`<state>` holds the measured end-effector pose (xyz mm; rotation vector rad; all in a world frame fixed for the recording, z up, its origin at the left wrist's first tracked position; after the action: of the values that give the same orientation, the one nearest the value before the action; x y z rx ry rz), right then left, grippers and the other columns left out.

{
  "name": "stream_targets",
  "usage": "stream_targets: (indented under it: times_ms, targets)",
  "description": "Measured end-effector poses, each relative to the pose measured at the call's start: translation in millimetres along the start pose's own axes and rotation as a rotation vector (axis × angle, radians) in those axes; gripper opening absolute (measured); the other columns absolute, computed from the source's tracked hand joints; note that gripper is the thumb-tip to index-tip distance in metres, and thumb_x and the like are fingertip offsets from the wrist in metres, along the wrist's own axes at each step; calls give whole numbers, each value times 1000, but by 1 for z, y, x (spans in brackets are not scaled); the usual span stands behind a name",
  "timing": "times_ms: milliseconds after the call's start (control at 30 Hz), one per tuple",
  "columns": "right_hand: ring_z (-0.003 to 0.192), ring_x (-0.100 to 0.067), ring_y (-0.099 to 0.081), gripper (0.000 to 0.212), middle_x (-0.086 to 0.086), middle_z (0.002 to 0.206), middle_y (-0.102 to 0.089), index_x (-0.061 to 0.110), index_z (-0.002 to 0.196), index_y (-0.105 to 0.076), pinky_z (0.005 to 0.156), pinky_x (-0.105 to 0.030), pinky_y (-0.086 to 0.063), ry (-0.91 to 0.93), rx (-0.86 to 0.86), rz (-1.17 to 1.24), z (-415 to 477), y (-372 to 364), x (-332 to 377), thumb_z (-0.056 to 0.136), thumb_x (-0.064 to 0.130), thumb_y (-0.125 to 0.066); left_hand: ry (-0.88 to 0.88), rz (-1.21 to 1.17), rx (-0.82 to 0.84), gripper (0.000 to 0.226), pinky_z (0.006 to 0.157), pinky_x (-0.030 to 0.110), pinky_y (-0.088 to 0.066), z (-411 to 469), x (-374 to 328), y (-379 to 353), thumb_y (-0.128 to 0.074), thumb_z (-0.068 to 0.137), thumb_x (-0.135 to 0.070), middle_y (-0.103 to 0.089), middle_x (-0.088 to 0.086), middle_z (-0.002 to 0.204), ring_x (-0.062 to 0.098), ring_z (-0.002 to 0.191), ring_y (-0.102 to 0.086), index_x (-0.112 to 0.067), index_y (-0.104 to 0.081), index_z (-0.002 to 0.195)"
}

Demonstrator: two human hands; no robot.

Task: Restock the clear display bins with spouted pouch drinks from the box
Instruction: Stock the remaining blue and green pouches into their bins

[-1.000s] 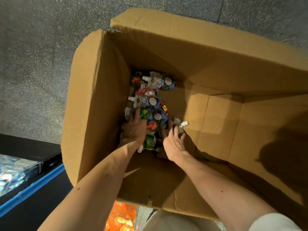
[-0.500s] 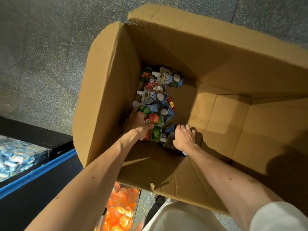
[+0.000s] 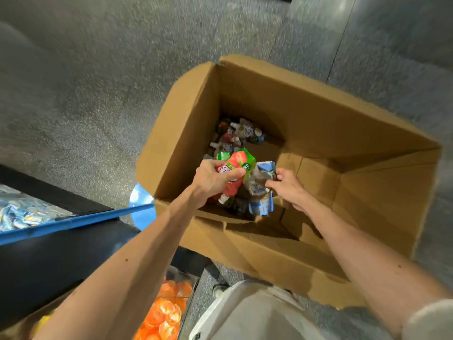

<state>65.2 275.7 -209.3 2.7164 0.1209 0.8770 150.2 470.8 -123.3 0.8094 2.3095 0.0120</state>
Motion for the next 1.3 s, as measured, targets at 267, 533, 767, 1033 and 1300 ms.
stream_targets:
  times_ms: [267,533,767,1033,1300]
  targets:
    - [70,-11,-70,13,-4,93,-72,10,104,-64,58,-24,-58,347,-4,278,-164,3,112,93,15,-68,-256,-483,-48,27,60,30,-56,-153,-7,39,-75,83,-32,-74,13,85,19,66,-69,-6,-72,88]
    - [79,-27,-61,69,-36,103,-62,-6,106,-63,70,-41,-48,573,161,323,-327,-114,186,77,56,-58,-515,-801,-202,28,46,21,-51,-344,36,124,-65,87,-35,-69,5,71,12,51,-63,-7,-66,92]
    - [99,-38,-70,37,-20,111,-72,8,116,-69,82,-51,-58,761,579,192,-474,-260,218,90,33,-70,-696,-1035,-459,45,62,32,-59,-493,133,200,-68,82,-34,-71,18,105,24,78,-71,-5,-66,115]
    - [70,-26,-72,32,-17,93,-74,-2,111,-67,55,-31,-58,715,991,-74,-572,-385,192,97,26,-60,-662,-1262,-812,54,66,38,-62,-595,258,219,-68,76,-39,-72,22,103,28,80,-73,1,-69,112]
    - [103,-27,-71,95,-11,115,-72,6,128,-59,90,-51,-57,613,1134,-431,-575,-454,135,61,71,-77,-643,-1509,-877,39,60,37,-61,-613,317,194,-63,78,-35,-75,20,97,26,78,-75,-1,-77,92]
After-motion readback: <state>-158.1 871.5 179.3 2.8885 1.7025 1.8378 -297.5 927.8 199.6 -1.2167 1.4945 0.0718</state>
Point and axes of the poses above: each hand's wrist, its own z-axis towards the middle knuckle, its own y-axis out of the back of the hand, x = y × z, the point moved 7 cm from there along z, towards the middle knuckle
